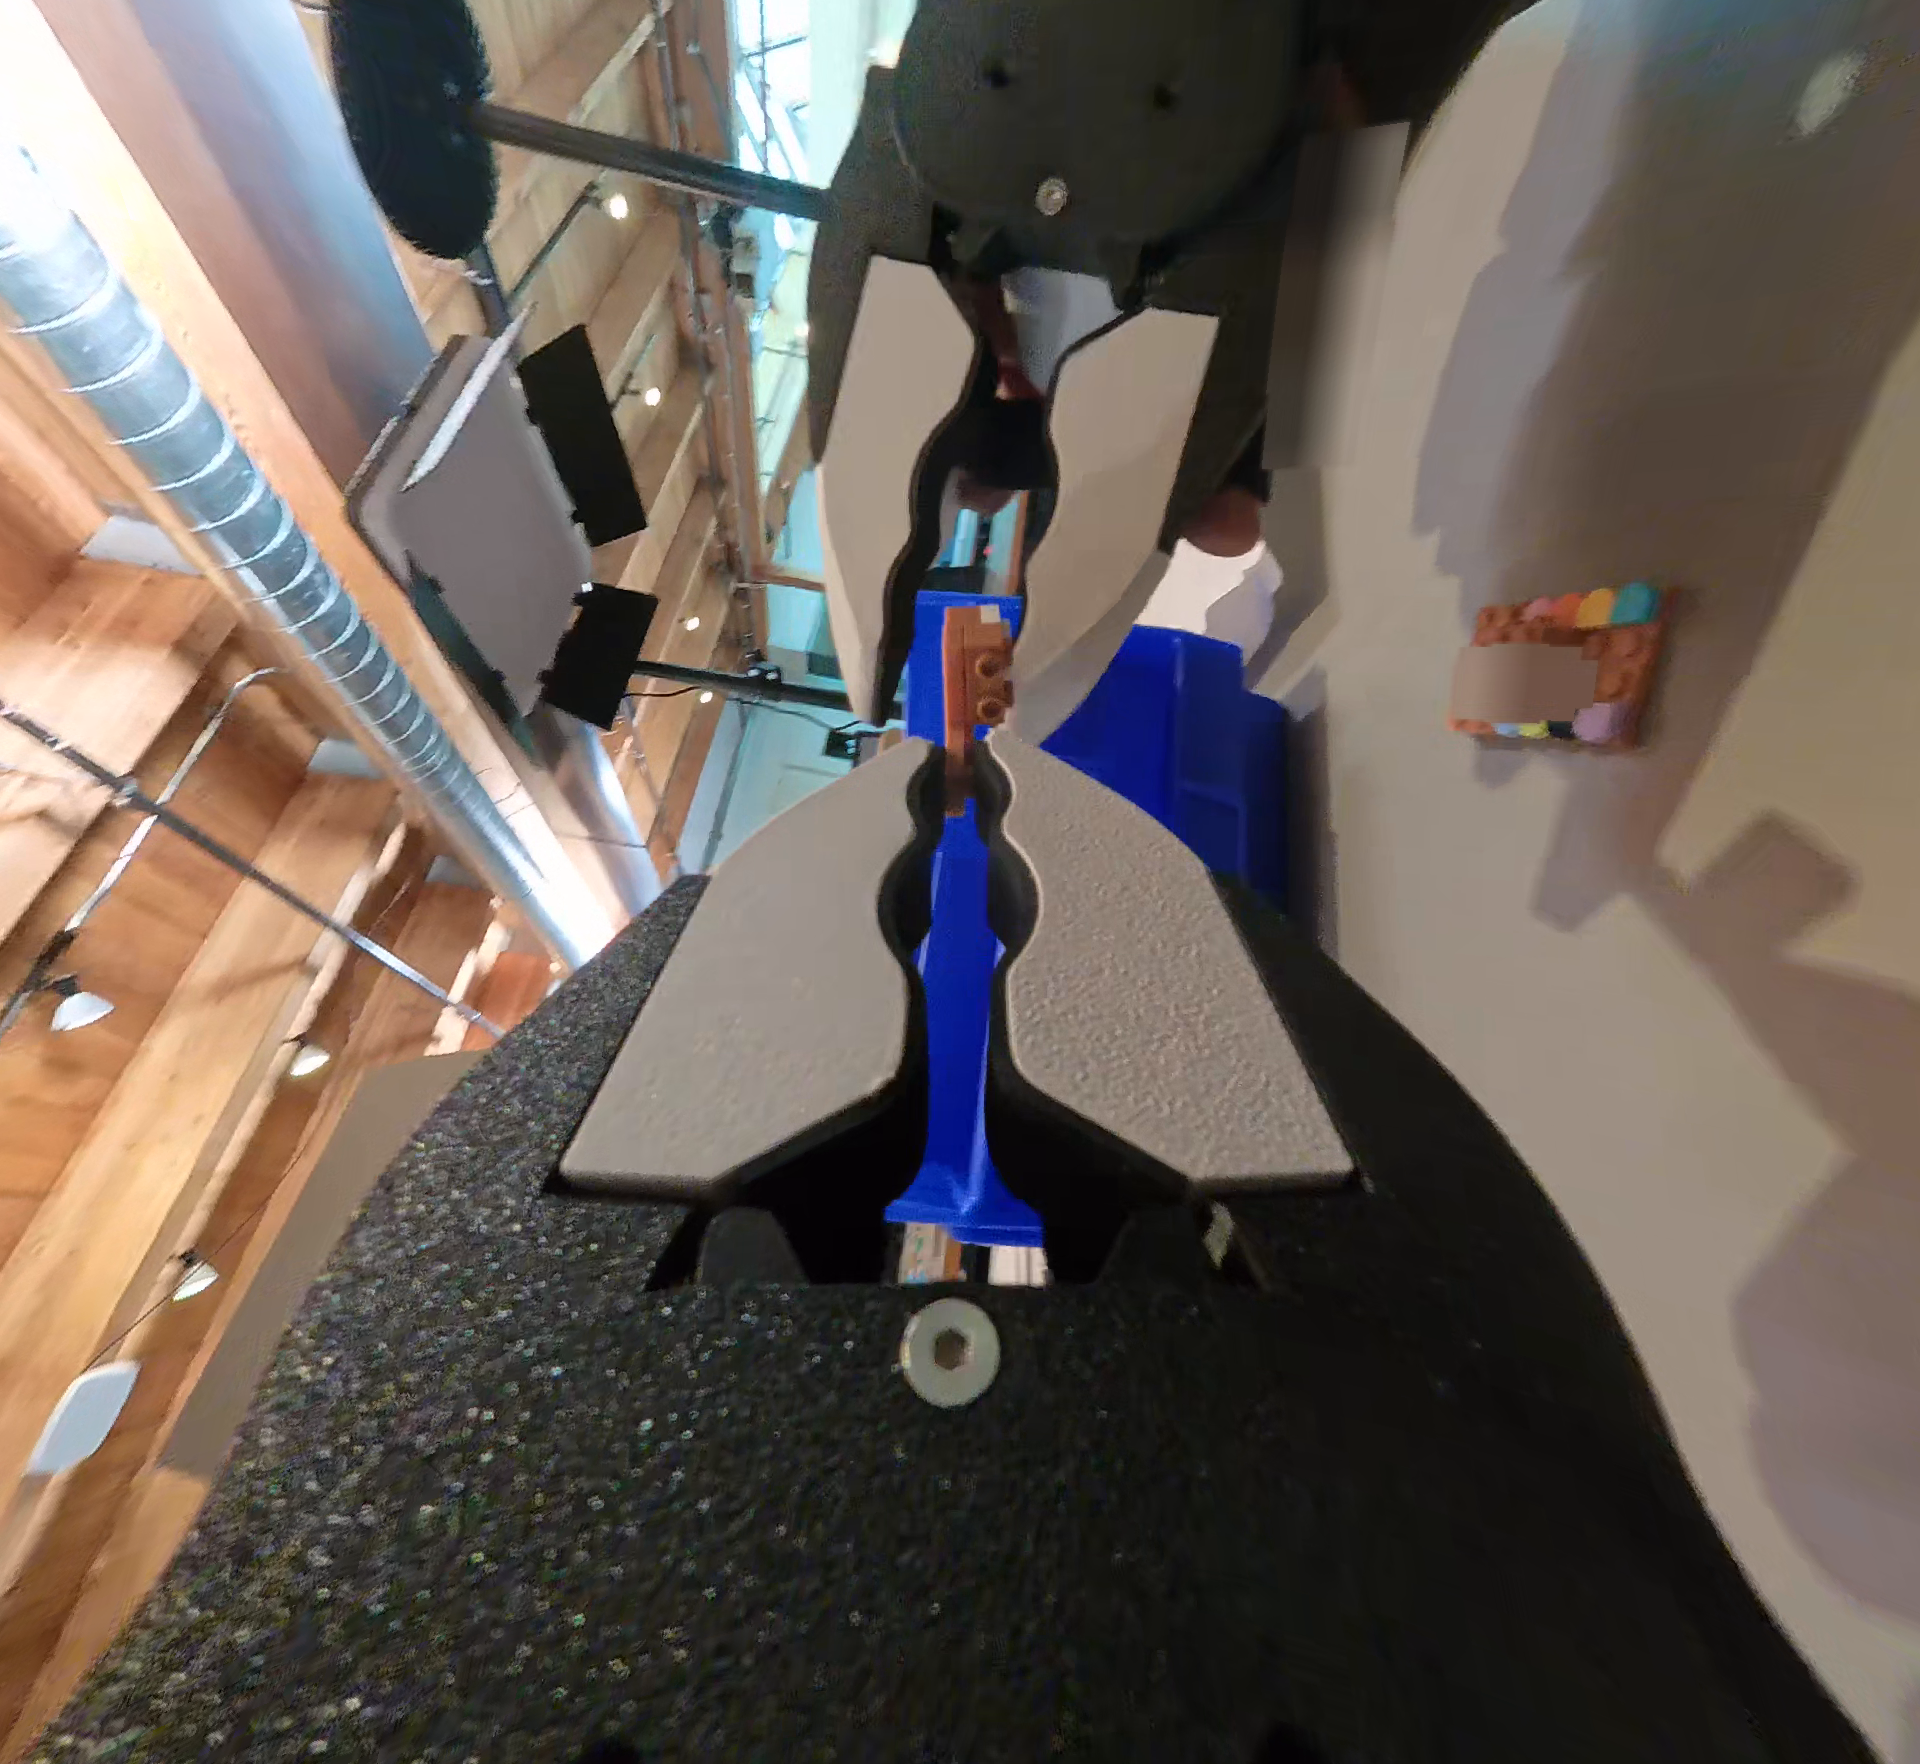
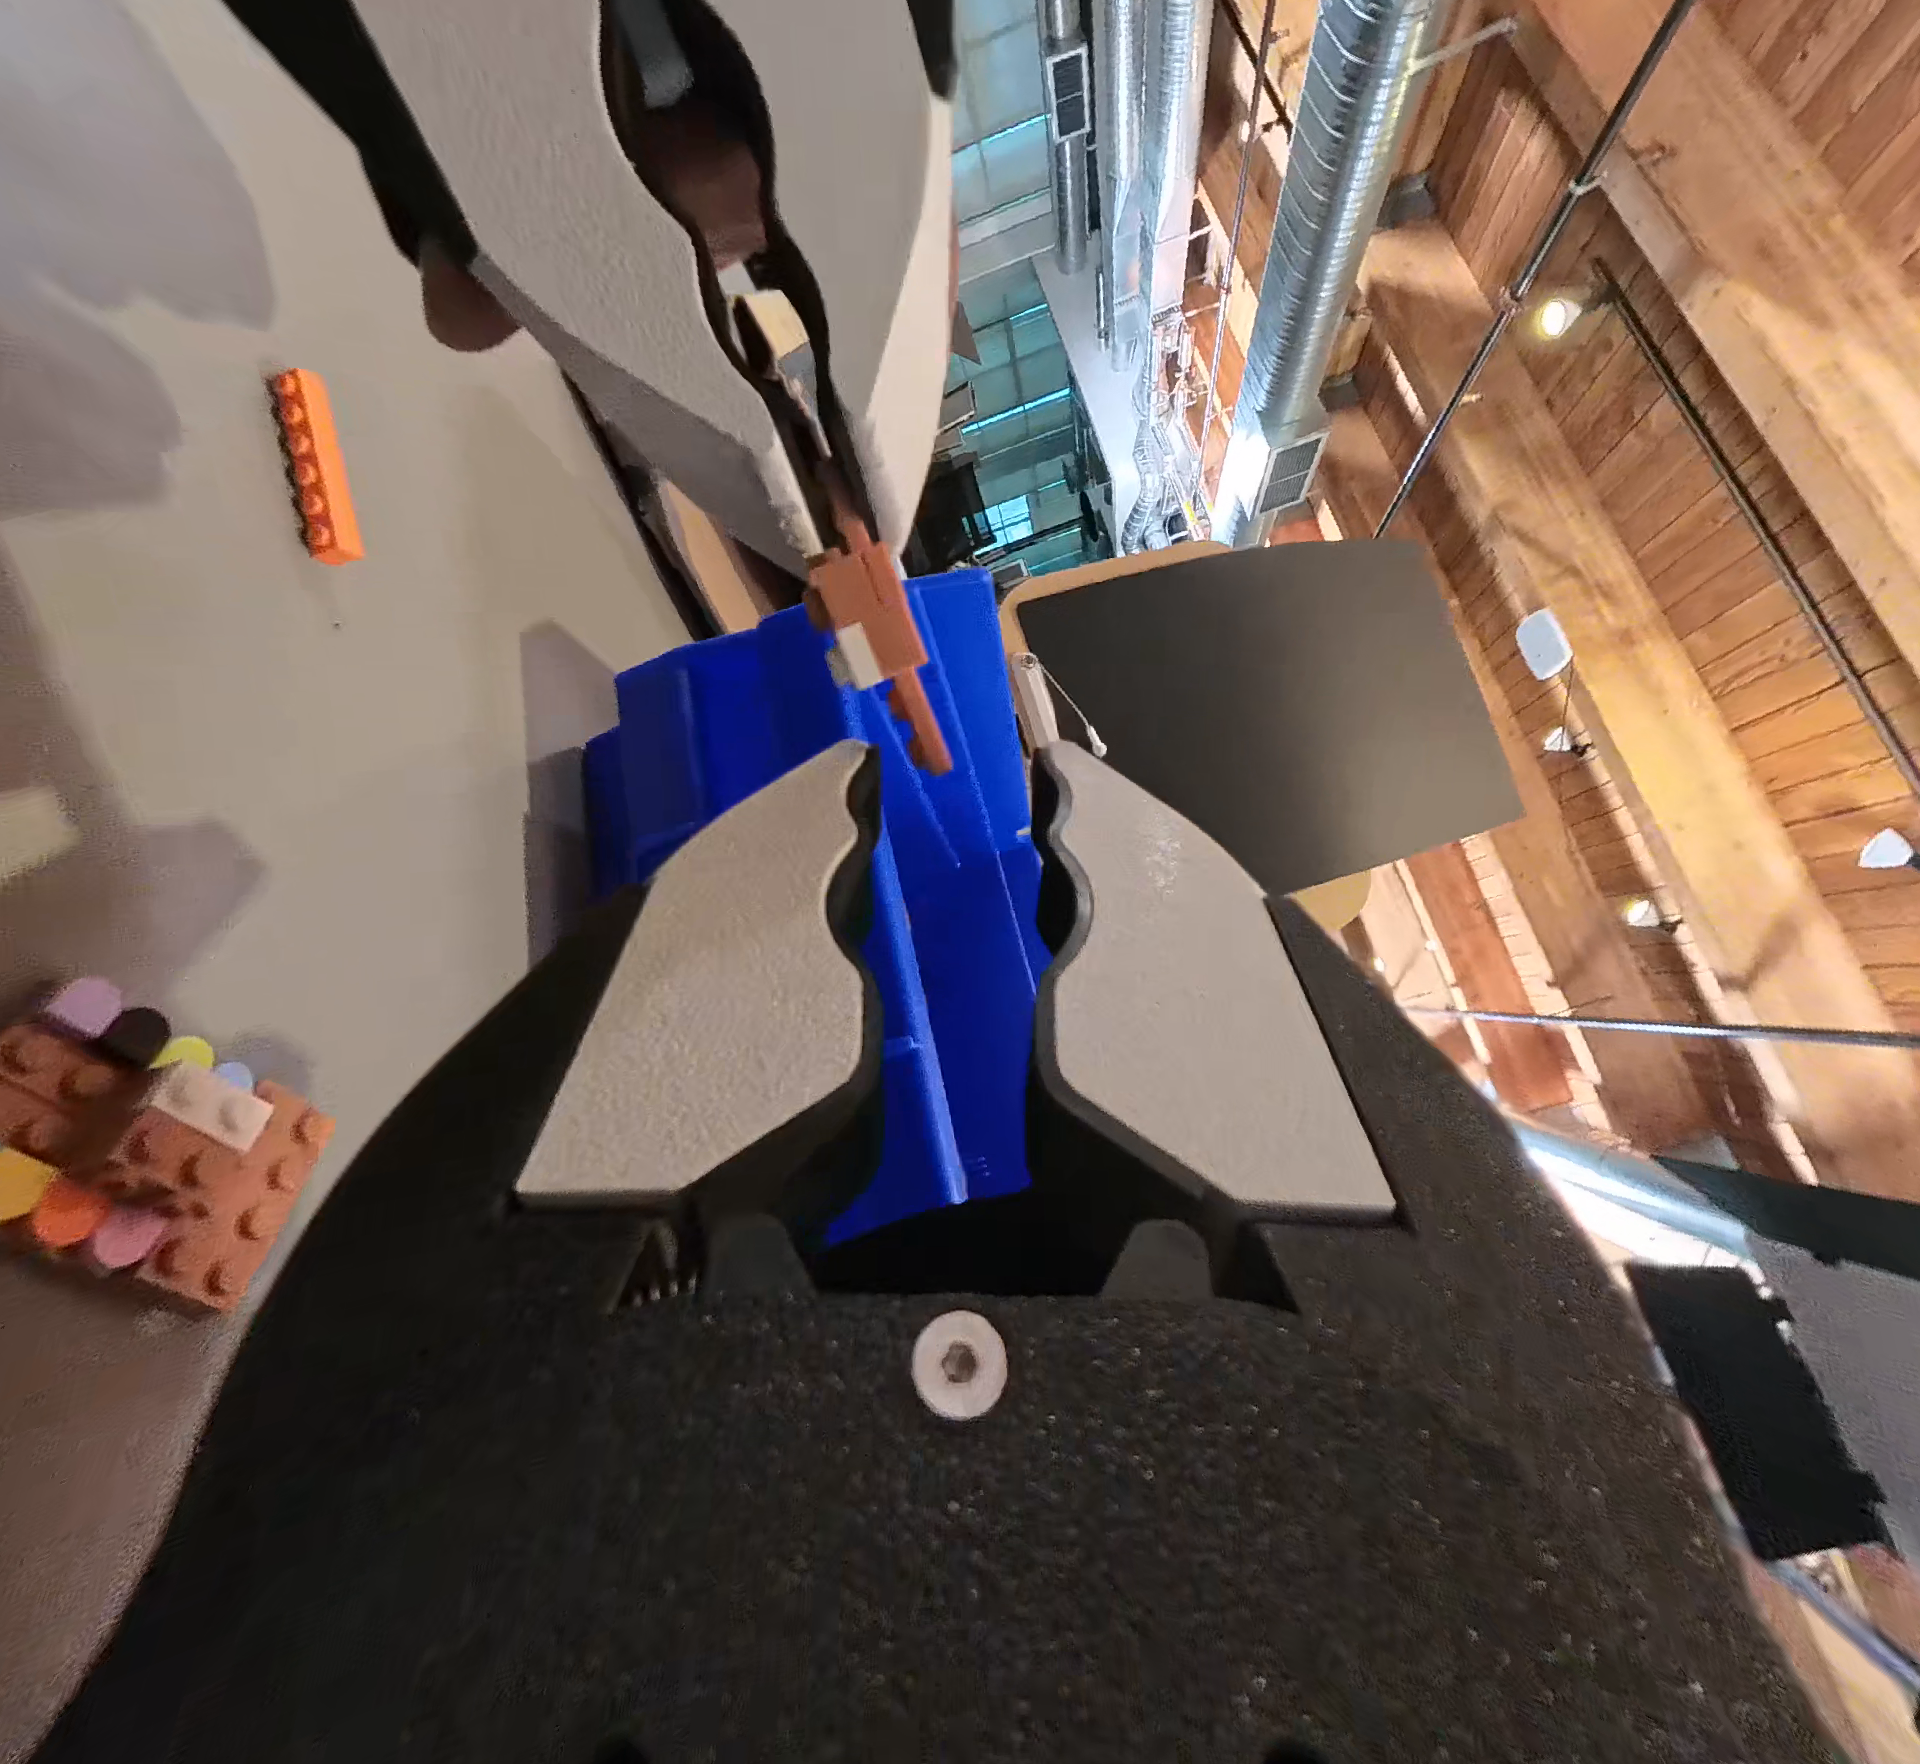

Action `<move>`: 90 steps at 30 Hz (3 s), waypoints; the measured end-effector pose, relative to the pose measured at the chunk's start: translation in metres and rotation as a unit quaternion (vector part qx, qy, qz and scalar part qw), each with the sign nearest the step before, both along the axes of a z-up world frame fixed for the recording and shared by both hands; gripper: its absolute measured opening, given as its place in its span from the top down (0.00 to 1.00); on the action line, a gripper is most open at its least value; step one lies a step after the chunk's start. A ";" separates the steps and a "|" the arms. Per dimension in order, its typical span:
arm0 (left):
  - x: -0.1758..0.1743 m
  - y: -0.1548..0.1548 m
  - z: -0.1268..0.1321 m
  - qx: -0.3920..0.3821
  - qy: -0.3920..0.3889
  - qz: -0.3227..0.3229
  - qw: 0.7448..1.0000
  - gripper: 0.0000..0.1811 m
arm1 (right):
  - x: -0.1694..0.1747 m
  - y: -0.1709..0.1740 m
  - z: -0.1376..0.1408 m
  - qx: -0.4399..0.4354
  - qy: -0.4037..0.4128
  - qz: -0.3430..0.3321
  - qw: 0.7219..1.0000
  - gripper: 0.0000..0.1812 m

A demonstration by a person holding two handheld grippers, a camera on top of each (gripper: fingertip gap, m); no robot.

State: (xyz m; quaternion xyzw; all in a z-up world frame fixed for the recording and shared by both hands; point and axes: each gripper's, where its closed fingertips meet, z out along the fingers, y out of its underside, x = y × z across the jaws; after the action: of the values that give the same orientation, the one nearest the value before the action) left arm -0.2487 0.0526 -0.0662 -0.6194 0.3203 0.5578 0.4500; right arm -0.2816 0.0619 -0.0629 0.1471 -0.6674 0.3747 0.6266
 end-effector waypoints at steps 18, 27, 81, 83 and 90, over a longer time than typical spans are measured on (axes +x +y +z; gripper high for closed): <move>-0.035 -0.003 -0.006 0.053 -0.108 0.091 0.989 0.97 | -0.016 -0.007 -0.018 -0.015 -0.061 -0.087 0.994 0.98; -0.044 -0.006 -0.004 0.079 -0.142 0.108 0.981 0.97 | -0.026 -0.003 -0.024 -0.024 -0.079 -0.121 0.989 0.97; -0.021 0.006 -0.013 0.031 -0.242 0.015 0.970 0.95 | -0.028 -0.001 -0.018 -0.014 -0.040 -0.154 0.987 0.97; -0.015 0.009 -0.025 0.006 -0.293 -0.003 0.956 0.96 | -0.029 0.004 -0.010 -0.027 -0.017 -0.168 0.985 0.98; -0.013 0.015 -0.029 0.017 -0.364 -0.023 0.931 0.95 | -0.037 0.019 -0.001 -0.049 -0.023 -0.187 0.981 0.98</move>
State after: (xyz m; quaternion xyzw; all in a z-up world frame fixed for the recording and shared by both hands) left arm -0.2615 0.0679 -0.0953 -0.7648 0.1388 0.2889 0.5589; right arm -0.3181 0.0807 -0.0641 -0.0197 -0.6778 0.2870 0.6767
